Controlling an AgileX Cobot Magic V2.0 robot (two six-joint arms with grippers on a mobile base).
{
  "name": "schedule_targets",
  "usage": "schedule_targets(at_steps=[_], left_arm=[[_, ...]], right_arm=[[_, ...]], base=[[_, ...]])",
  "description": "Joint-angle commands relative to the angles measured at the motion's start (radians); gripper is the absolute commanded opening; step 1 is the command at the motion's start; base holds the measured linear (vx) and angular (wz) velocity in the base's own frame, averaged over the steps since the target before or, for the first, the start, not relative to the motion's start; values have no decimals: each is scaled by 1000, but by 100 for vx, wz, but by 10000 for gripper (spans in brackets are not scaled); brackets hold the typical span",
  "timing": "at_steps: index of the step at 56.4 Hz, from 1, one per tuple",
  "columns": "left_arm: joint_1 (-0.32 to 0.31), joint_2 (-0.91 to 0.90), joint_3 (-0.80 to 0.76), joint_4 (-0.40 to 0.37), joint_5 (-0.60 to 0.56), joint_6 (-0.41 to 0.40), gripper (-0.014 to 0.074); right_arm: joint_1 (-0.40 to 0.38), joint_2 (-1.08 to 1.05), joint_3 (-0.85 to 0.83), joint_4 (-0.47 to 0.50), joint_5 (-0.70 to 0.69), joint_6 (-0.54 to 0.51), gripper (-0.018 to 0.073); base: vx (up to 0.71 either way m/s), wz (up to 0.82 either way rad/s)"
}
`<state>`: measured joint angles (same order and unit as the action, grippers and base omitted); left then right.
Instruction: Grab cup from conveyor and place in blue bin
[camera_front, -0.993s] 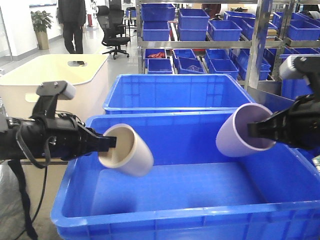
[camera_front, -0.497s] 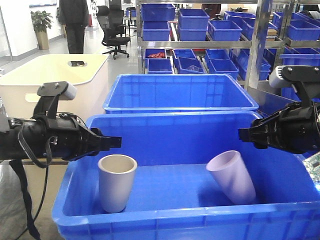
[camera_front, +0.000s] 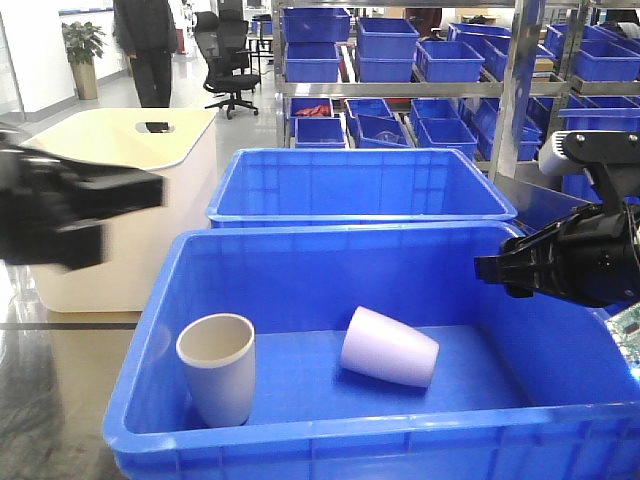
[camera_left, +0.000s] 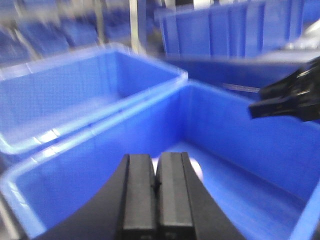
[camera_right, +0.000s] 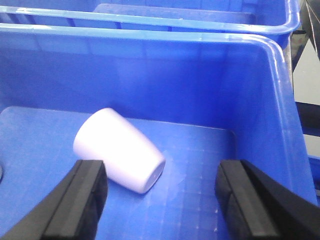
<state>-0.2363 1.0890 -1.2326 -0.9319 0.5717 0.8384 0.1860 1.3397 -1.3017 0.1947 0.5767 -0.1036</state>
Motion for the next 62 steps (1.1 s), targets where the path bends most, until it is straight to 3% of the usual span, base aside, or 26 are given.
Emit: schedule_targets(at_steps=[1,11,21,52,58,62], left_arm=[[-6,-123,60,-45,-124,19,-7],[-6,-370,292,-46,-281,17,-6],[-6,-526,417,-46,-270,17,-6],[-6,-607,453,-44,-229,17,-6],[-2,-608,477,20,-239,13,-5],[-2,-608,512,126,-248,-69,-4]], right_arm=[[0,-28,-34,1,-78,1,529],[0,-28,-34,1,-77,1,529],[0,-28,-34,1,-77,1,529],[0,-28,-34,1,-77,1,529],[0,-28,-34,1,-77,1,529],[0,-28,-34,1,-77,1,529]], base=[[0,0],[0,0],[0,0],[0,0],[0,0],[0,0]])
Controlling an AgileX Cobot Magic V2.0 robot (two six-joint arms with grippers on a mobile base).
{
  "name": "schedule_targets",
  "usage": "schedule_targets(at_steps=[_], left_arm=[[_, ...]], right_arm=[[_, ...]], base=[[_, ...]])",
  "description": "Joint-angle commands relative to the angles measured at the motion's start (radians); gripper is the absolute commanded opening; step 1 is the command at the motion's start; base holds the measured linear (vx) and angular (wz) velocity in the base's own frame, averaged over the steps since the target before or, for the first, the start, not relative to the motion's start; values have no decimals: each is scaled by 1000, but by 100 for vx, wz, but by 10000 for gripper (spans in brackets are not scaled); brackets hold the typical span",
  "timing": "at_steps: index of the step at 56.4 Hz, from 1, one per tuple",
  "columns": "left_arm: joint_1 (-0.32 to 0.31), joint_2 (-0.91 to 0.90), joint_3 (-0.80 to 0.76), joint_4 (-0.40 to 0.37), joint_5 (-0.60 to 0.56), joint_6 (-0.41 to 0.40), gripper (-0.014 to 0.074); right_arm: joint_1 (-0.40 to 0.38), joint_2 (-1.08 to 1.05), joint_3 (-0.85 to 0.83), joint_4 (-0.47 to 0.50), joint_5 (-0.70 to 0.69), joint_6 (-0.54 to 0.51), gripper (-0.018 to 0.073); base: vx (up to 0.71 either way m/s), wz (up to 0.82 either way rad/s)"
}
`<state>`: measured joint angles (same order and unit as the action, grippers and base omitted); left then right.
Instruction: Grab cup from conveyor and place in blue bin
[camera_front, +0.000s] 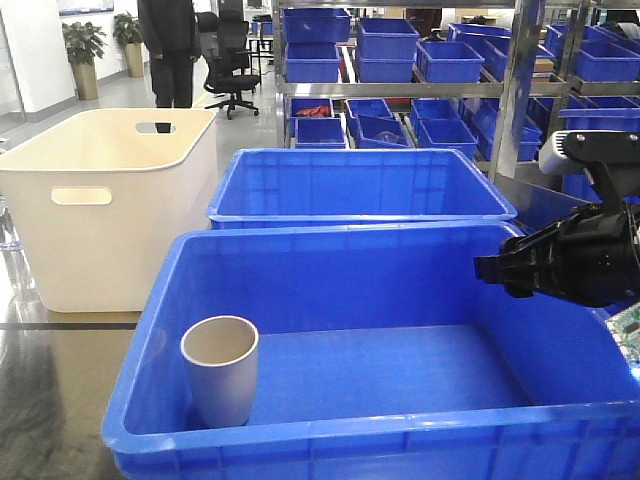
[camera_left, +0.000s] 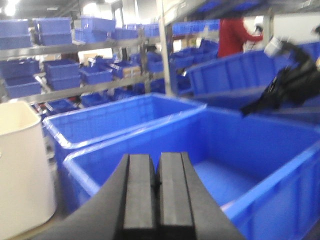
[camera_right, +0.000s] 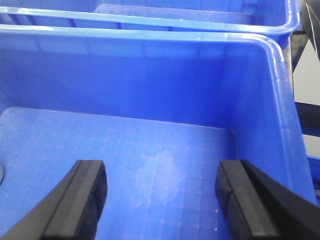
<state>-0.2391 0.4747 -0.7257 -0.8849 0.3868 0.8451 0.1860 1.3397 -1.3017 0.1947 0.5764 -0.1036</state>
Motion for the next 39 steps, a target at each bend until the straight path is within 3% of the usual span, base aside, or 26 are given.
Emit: schedule_targets(at_steps=[1,9,17,24,32,39], left_arm=[[0,7,14,101,-67,-102,-3],[0,-49,157,369,-158,-437,-3],[0,-178,360,571,-323,-658,-3],[18,-306,529,624,-438,-697,-3],[73,-422,683,699,-452,-700,-3],[107,-488,772,756,-463,-789,-3]], right_arm=[[0,-28,-34,1,-76,1,529],[0,-28,-34,1,-76,1,529],[0,-28,-34,1,-76,1,529],[0,-28,-34,1,-76,1,529],[0,-28,-34,1,-76,1,529],[0,-28,-34,1,-76,1,529]], base=[[0,0],[0,0],[0,0],[0,0],[0,0],[0,0]])
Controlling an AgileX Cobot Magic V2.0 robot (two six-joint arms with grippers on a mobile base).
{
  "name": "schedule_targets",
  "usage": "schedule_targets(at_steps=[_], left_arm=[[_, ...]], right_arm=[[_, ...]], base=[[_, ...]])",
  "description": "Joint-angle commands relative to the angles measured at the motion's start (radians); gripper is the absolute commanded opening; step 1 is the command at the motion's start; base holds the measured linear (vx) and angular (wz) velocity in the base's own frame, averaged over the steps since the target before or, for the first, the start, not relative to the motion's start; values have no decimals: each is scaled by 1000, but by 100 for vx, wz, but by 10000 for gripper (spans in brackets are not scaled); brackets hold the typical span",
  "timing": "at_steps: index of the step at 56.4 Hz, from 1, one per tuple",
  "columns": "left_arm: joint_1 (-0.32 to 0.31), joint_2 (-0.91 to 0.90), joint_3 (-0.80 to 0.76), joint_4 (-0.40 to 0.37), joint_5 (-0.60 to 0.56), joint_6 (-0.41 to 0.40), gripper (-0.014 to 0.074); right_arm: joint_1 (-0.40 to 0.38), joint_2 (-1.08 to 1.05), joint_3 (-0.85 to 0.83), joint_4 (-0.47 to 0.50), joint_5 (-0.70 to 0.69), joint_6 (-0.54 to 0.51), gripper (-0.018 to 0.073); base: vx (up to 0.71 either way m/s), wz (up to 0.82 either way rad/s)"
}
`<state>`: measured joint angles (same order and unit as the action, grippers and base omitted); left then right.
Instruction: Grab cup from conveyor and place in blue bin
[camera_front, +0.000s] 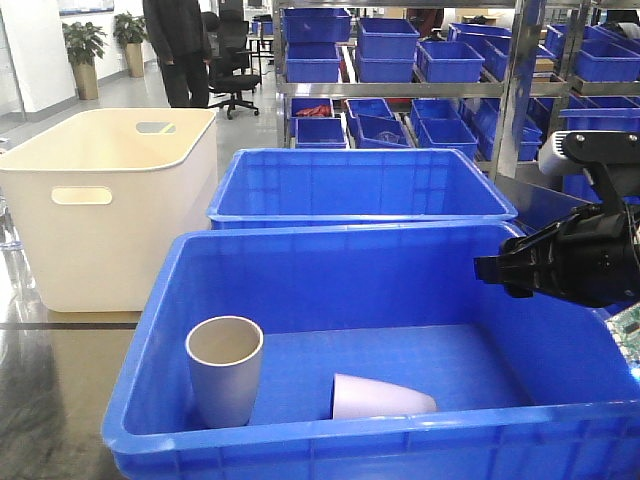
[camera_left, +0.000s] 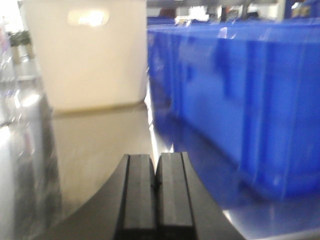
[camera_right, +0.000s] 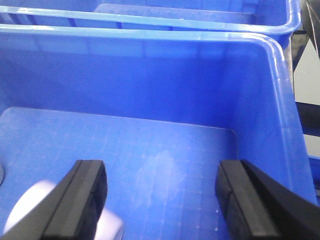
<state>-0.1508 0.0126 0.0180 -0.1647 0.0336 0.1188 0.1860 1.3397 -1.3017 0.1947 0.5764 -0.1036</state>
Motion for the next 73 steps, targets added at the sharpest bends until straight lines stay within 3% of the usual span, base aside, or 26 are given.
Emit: schedule_targets(at_steps=[1,19,62,73], left_arm=[[28,-39,26,46,-72,-83,-3],[95,-37,23,51,-52,-99,-3],[95,-37,23,51,-52,-99,-3],[95,-37,23,51,-52,-99,-3]], right_arm=[[0,-28,-34,1,-76,1,529],[0,-28,-34,1,-76,1,529],[0,-28,-34,0,-76,1,529],[1,-83,-34,-83,-76,0,517]], base=[[0,0],[0,0],[0,0],[0,0]])
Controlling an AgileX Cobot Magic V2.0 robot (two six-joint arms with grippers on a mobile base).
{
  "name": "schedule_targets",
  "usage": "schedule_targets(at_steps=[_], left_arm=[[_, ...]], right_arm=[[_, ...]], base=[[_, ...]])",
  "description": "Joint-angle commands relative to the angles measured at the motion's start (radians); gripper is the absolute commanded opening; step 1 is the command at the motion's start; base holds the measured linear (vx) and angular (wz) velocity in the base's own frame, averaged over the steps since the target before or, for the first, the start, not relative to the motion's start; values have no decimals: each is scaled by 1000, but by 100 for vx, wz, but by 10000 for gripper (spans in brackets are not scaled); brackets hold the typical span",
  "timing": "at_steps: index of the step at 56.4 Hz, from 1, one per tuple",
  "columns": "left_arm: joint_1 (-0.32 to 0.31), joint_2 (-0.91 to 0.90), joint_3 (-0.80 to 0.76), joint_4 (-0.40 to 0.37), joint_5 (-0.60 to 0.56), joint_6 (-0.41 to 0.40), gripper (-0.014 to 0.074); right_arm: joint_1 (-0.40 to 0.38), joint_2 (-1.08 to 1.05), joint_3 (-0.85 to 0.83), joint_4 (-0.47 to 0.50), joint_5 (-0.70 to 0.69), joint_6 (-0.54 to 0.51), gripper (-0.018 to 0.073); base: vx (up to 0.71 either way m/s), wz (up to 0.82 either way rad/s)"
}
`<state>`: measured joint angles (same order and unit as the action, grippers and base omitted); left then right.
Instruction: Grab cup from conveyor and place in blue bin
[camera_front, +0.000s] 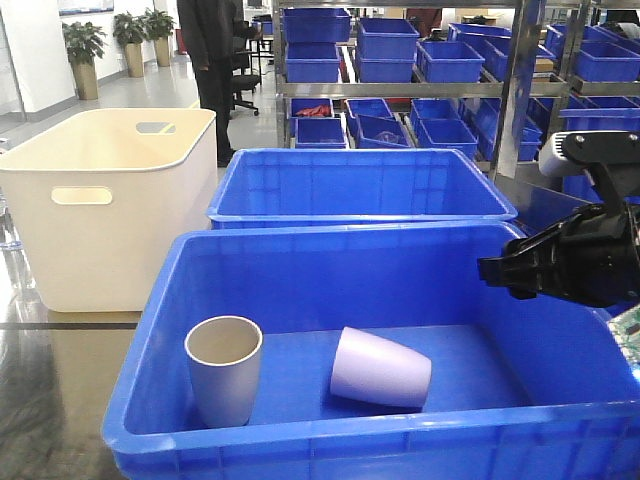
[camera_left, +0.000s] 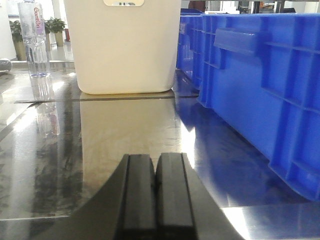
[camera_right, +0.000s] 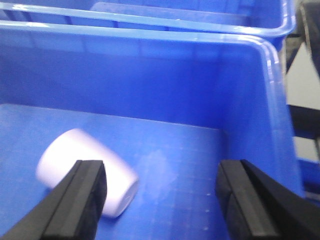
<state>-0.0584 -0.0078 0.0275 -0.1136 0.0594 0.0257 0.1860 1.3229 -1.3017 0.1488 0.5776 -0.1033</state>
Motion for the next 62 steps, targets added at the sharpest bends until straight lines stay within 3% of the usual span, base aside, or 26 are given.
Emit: schedule_targets(at_steps=[1,15,23,36,52,55,62], left_arm=[[2,-17,13,0,-78,-5,-3],[2,-17,13,0,-78,-5,-3],[2,-17,13,0,-78,-5,-3],[2,-17,13,0,-78,-5,-3],[2,-17,13,0,-78,-5,-3],[2,-17,13,0,-78,-5,-3],[2,-17,13,0,-78,-5,-3]], right_arm=[[1,-75,-34,-42,-76,0,516],[1,-258,-34,-47,-76,0,498],[1,-394,-34,12,-51,0,466],[1,-592,0,11,22,0,302],[-3,-928,431,-20,-279,-13,22],[-3,-986,527,-73,-316,-12,-16],[-3,-1103,711,-239,-348,24,-13]], base=[[0,0],[0,0],[0,0],[0,0],[0,0],[0,0],[0,0]])
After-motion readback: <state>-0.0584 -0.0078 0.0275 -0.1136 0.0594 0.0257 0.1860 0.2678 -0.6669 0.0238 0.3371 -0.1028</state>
